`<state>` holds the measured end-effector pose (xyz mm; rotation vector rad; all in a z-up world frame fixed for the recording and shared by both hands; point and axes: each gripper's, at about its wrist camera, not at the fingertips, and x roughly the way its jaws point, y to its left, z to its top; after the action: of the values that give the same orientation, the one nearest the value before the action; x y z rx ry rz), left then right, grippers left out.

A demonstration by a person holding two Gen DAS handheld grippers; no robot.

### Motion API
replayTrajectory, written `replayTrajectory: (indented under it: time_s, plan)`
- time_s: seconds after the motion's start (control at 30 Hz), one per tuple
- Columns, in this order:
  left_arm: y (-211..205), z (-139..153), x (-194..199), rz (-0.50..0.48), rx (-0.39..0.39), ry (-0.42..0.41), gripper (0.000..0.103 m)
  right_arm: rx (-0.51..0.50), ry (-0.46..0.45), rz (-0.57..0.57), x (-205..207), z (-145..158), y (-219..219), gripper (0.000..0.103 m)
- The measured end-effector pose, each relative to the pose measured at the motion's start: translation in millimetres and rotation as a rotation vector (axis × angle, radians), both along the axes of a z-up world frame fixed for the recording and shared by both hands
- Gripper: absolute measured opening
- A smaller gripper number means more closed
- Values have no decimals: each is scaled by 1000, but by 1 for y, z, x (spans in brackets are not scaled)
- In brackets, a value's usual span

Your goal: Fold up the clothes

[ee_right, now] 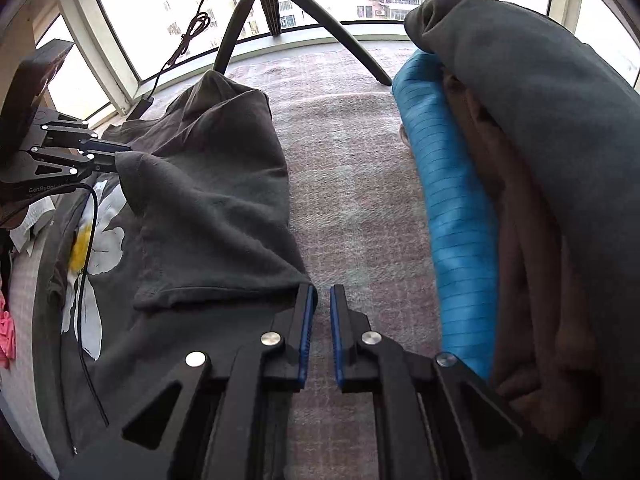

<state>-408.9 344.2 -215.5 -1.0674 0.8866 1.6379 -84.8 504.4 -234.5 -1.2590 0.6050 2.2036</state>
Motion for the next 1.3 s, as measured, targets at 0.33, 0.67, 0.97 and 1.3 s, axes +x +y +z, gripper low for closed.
replayTrajectory:
  time_s: [0.33,0.67,0.97,1.3]
  plan:
    - [50,-18,123,-283,-30,-108,22,-11,-17,27,-1,-1,-3,13]
    - [55,-9,121,-268,7,-241,4,-3,-40,34,-4,-5,-3,14]
    - [31,24,56,-124,32,-164,36,58,-43,31,0,29,-13,31]
    - [85,-20,-34,-12,77,-232,36,66,134,-6,-51,86,10,40]
